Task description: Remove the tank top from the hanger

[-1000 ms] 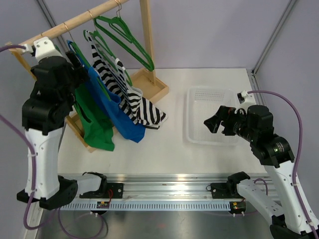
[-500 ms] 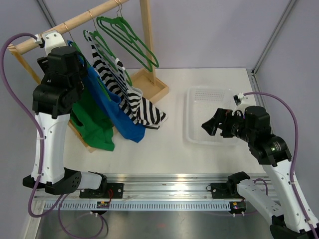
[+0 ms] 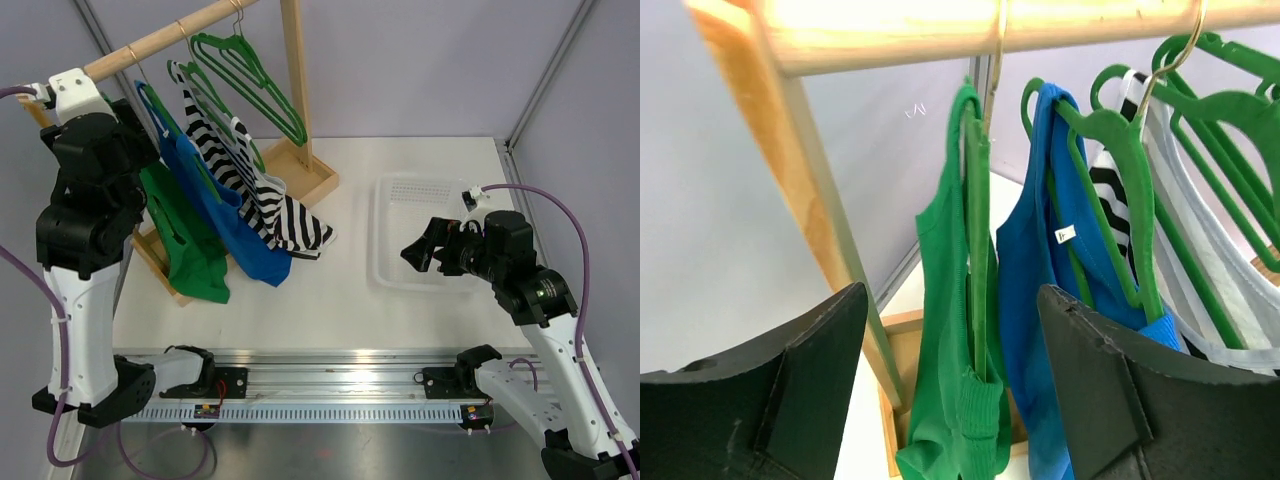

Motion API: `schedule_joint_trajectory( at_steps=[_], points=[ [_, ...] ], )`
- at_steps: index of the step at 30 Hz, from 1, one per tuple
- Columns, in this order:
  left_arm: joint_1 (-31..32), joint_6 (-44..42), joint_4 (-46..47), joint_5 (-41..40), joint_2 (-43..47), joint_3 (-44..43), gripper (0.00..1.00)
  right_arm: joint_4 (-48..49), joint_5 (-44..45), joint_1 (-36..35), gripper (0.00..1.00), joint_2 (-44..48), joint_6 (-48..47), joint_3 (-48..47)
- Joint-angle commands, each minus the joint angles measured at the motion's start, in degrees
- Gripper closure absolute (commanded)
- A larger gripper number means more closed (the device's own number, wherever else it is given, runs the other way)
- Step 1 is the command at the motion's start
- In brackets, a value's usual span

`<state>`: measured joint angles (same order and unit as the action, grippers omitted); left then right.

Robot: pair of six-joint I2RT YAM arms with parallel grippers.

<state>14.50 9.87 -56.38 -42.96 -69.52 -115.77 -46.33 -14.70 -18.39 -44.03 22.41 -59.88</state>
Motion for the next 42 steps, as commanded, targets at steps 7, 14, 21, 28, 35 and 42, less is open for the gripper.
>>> schedule_joint_trajectory(
  at_steps=[7, 14, 21, 28, 35, 42],
  points=[
    [-3.16, -1.17, -0.22, -2.22, -7.74, -2.80, 0.32, 1.50, -1.73, -0.42, 0.01, 0.70, -0.09, 0.46],
    [-3.43, -0.99, -1.01, -3.45, -10.03, -4.03, 0.45, 1.85, -2.09, -0.33, 0.01, 0.79, -0.27, 1.08],
    [-3.69, -1.78, 1.01, -3.97, -9.41, -3.15, 0.60, 2.47, -2.79, -0.33, 0.00, -0.18, -0.44, 1.61],
    [-5.89, -0.64, 1.36, -1.79, -8.79, -0.52, 0.62, 2.38, -2.70, -0.33, 0.00, 0.00, -0.62, 1.61],
    [-6.68, 0.68, 1.01, -0.55, -8.79, -0.16, 0.89, 2.03, -2.70, -0.42, 0.01, 0.08, -0.62, 1.43],
    [-6.59, 1.55, 1.53, -0.11, -7.30, -2.09, 1.00, 2.12, -2.79, -0.33, 0.01, 0.17, -0.71, 1.52]
  ],
)
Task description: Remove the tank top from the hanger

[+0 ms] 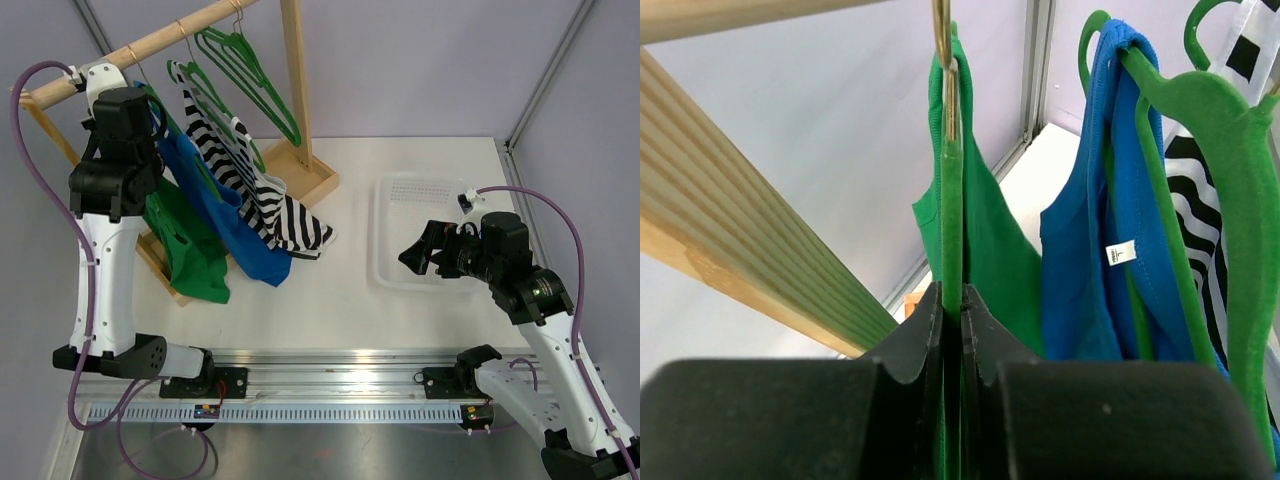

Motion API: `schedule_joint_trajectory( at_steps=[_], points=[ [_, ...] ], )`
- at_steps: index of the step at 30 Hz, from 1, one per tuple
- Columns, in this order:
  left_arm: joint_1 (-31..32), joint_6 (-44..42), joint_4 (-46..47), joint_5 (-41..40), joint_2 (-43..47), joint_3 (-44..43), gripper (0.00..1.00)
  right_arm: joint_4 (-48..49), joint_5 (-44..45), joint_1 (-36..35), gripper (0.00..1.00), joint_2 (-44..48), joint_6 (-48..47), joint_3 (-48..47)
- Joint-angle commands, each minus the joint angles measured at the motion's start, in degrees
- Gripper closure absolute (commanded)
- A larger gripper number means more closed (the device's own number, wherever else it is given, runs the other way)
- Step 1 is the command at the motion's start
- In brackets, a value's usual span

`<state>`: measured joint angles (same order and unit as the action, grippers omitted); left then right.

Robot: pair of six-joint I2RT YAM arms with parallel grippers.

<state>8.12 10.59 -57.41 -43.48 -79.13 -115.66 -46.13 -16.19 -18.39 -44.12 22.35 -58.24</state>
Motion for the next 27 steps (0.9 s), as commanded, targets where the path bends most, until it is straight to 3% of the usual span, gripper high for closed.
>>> schedule_joint_trajectory(
  at_steps=[1, 7, 13, 17, 23, 24, 27],
  points=[
    [-0.21, 1.10, 2.39, 0.59, 2.58, -2.99, 1.00, 1.92, -1.31, -0.42, 0.00, 0.26, -0.64, -0.12],
    [2.68, 1.98, 2.04, 1.13, 4.34, -5.98, 1.00, 2.18, -1.48, -0.33, 0.01, 0.17, -0.55, -0.12],
    [10.77, -1.10, 3.79, -5.90, 5.30, -7.48, 1.00, 1.75, -2.62, -0.42, 0.01, 0.17, -0.38, -0.30],
    [13.15, 3.01, 1.08, -6.53, 8.37, -5.55, 1.00, 2.01, -2.36, -0.33, 0.01, 0.35, -0.38, 0.05],
    [13.33, 15.06, -2.19, 3.74, 23.48, 10.25, 1.00, 3.94, -2.80, -0.33, 0.01, -0.44, 0.15, 0.49],
    [13.33, 15.77, -1.83, 8.54, 26.28, 16.02, 1.00, 4.29, -3.50, -0.33, 0.00, -0.70, 0.50, 0.49],
    [13.33, 18.94, -2.53, 17.59, 34.20, 22.73, 1.00, 6.83, -7.43, -0.42, 0.01, -0.79, 1.12, 1.11]
  ],
)
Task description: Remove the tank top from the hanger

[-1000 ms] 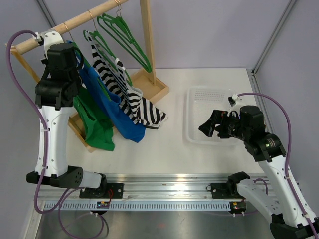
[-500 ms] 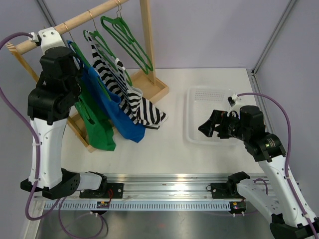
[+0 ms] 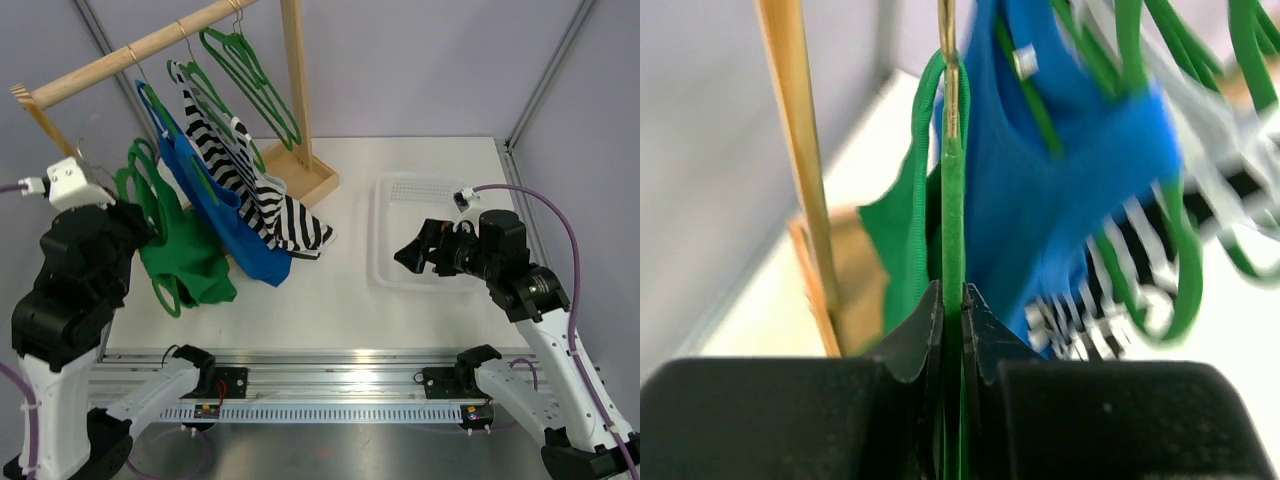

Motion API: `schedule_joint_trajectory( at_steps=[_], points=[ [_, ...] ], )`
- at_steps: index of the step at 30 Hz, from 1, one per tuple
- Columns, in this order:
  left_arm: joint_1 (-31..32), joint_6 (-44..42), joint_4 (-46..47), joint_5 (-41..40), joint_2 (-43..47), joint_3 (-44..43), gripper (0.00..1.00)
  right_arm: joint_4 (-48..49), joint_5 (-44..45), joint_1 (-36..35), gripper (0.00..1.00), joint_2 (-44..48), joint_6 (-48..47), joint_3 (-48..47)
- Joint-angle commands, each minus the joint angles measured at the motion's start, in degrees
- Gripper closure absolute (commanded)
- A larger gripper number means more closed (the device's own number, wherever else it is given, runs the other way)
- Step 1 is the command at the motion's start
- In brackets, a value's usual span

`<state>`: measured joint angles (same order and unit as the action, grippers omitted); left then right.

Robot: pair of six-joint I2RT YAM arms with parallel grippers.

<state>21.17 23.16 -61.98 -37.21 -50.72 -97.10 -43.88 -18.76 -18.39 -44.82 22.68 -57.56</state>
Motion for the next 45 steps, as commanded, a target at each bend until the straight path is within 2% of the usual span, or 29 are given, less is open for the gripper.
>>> schedule_joint_trajectory(
  at_steps=[1, 5, 10, 15, 17, 21, 22, 27, 34, 37, 38, 39, 41, 45],
  points=[
    [0.28, 7.07, 0.55, 13.72, 7.20, 7.94, 1.00, 6.77, -6.27, -0.42, 0.01, 0.17, 1.14, 1.39],
    [0.28, 9.18, -2.80, 22.95, 15.10, 17.10, 1.00, 15.65, -17.76, -0.42, 0.00, -0.88, 5.43, 5.78],
    [0.28, 8.14, -5.51, 36.57, 20.83, 26.25, 1.00, 29.45, -24.39, -2.25, 0.00, -5.62, 11.16, 11.85],
    [0.28, 5.94, -2.37, 56.32, 21.63, 34.76, 1.00, 35.16, -16.58, -13.74, 0.01, -11.16, 10.99, 11.86],
    [0.28, 6.81, 0.88, 59.96, 22.15, 36.45, 1.00, 36.84, -12.11, -16.31, 0.03, -13.97, 11.51, 11.68],
    [0.28, 8.13, 6.77, 74.44, 22.07, 40.40, 1.00, 43.24, -5.77, -22.47, 0.05, -17.40, 12.30, 12.21],
    [0.36, 7.70, 7.48, 75.26, 22.07, 40.93, 1.00, 43.18, -4.97, -24.39, 0.06, -18.54, 12.04, 12.12],
    [0.28, 4.10, 3.01, 72.99, 20.75, 39.01, 1.00, 46.25, 1.71, -27.31, 0.09, -20.40, 10.72, 11.33],
    [0.71, -2.50, -5.34, 70.36, 21.98, 36.90, 1.00, 52.22, 1.45, -28.01, 0.09, -19.26, 11.42, 13.44],
    [1.33, -0.93, -7.70, 60.62, 22.59, 35.93, 1.00, 50.83, 3.38, -28.01, 0.09, -20.30, 10.99, 12.74],
    [1.33, 0.04, -9.03, 55.72, 22.51, 35.06, 1.00, 49.95, 4.08, -28.01, 0.09, -20.92, 10.64, 12.21],
    [1.42, 1.00, -11.22, 46.18, 22.68, 33.48, 1.00, 48.81, 4.26, -28.01, 0.09, -21.36, 10.63, 11.51],
    [1.33, 3.99, -13.08, 37.78, 24.26, 31.72, 1.00, 48.62, 5.31, -28.10, 0.09, -22.15, 11.07, 11.42],
    [1.33, 5.83, -10.81, 43.62, 29.27, 30.57, 1.00, 46.96, 6.72, -28.10, 0.09, -23.82, 11.43, 10.37]
  ],
)
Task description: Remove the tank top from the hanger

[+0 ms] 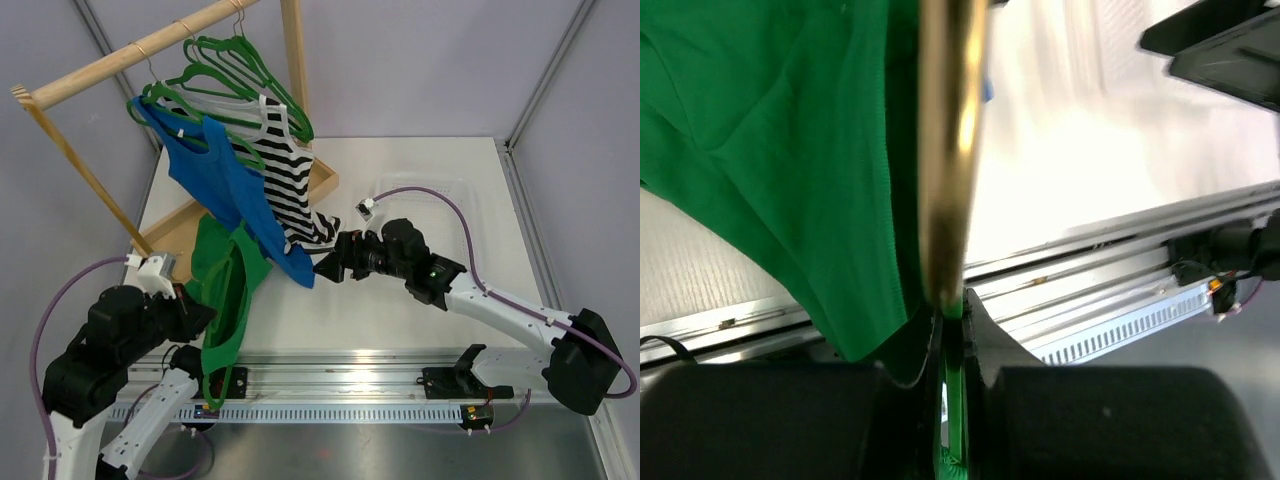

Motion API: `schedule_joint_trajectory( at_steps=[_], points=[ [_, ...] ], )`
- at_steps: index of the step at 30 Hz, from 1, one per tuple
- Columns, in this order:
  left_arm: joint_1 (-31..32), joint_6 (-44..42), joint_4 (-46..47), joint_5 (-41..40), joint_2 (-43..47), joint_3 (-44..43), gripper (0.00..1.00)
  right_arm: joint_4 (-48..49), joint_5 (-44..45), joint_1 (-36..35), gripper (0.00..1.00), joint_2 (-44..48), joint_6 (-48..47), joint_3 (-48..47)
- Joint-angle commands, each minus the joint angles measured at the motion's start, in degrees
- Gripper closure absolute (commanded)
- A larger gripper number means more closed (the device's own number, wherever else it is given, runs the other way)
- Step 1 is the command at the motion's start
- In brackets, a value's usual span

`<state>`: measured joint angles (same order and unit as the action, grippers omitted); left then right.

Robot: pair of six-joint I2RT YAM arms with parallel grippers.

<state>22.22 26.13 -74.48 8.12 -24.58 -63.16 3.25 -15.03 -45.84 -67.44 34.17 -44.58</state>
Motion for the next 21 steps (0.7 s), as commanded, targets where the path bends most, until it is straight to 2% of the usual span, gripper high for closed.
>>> schedule_joint_trajectory(
  at_steps=[1, 10, 13, 14, 17, 21],
  points=[
    [0.37, 3.05, 1.88, -0.75, 4.52, -3.38, 1.00, -0.60, 2.90, -0.74, 0.09, -1.55, -0.07, -2.97],
    [0.81, 0.76, -0.32, 9.27, 7.52, -3.11, 1.00, 0.27, -3.25, -0.65, 0.09, -1.29, -1.74, -5.17],
    [0.72, 4.96, -2.59, 2.90, 8.14, -3.46, 1.00, -2.10, -1.15, -0.65, 0.09, -1.20, -3.14, -6.48],
    [0.72, 6.46, -4.08, -4.53, 7.88, -3.55, 1.00, -2.80, 0.25, -0.56, 0.09, -1.29, -3.41, -7.01],
    [0.63, 13.67, -11.11, -16.43, 7.00, -3.47, 1.00, -5.35, 0.61, -0.65, 0.09, -2.08, -3.67, -8.77],
    [0.37, 18.25, -11.84, -19.11, 9.98, -3.90, 1.00, -6.32, -0.18, -0.65, 0.09, -3.48, -4.02, -10.35]
  ],
)
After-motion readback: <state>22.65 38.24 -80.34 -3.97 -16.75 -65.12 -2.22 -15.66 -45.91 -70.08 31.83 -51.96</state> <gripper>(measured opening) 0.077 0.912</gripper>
